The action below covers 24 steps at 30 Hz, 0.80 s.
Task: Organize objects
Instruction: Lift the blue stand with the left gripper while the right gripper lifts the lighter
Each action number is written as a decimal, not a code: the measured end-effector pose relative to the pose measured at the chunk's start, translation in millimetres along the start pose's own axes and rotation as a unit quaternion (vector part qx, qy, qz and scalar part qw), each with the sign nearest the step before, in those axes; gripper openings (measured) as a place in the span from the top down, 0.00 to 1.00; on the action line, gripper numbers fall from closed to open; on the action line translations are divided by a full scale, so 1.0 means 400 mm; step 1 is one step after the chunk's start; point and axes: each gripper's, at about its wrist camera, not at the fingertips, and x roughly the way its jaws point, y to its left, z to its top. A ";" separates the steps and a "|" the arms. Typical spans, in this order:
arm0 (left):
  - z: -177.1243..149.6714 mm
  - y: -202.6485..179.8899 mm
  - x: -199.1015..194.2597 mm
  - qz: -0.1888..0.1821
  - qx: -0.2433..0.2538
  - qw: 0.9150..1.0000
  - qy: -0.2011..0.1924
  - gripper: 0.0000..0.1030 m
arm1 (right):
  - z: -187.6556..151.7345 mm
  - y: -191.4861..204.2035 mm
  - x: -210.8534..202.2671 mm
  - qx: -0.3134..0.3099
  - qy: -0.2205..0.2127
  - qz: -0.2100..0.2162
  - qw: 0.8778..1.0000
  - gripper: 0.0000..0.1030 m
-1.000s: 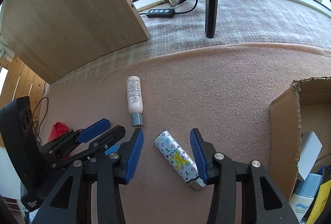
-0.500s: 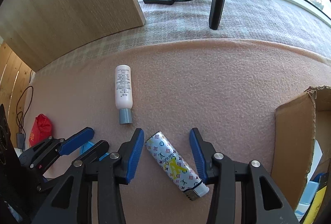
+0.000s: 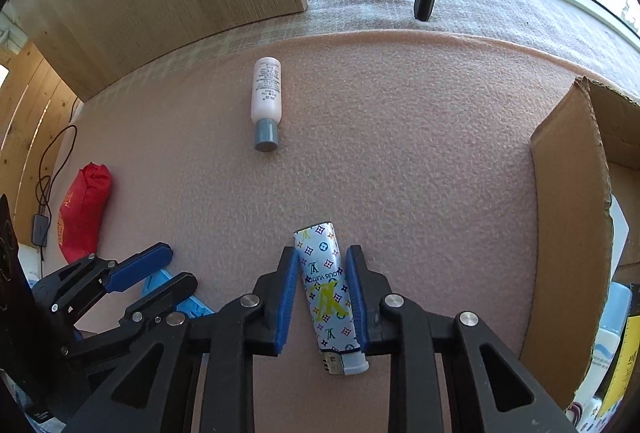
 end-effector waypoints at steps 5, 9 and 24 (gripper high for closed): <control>-0.054 0.003 -0.033 -0.001 -0.004 1.000 0.000 0.71 | -0.062 0.000 -0.019 -0.004 0.003 0.011 1.000 0.78; -0.092 0.018 -0.058 -0.012 -0.022 1.000 0.002 0.71 | -0.114 0.013 -0.022 -0.007 0.004 0.019 1.000 0.78; -0.144 0.071 -0.116 -0.013 -0.062 0.998 0.014 0.70 | -0.239 -0.026 -0.099 0.045 -0.017 0.073 0.996 0.78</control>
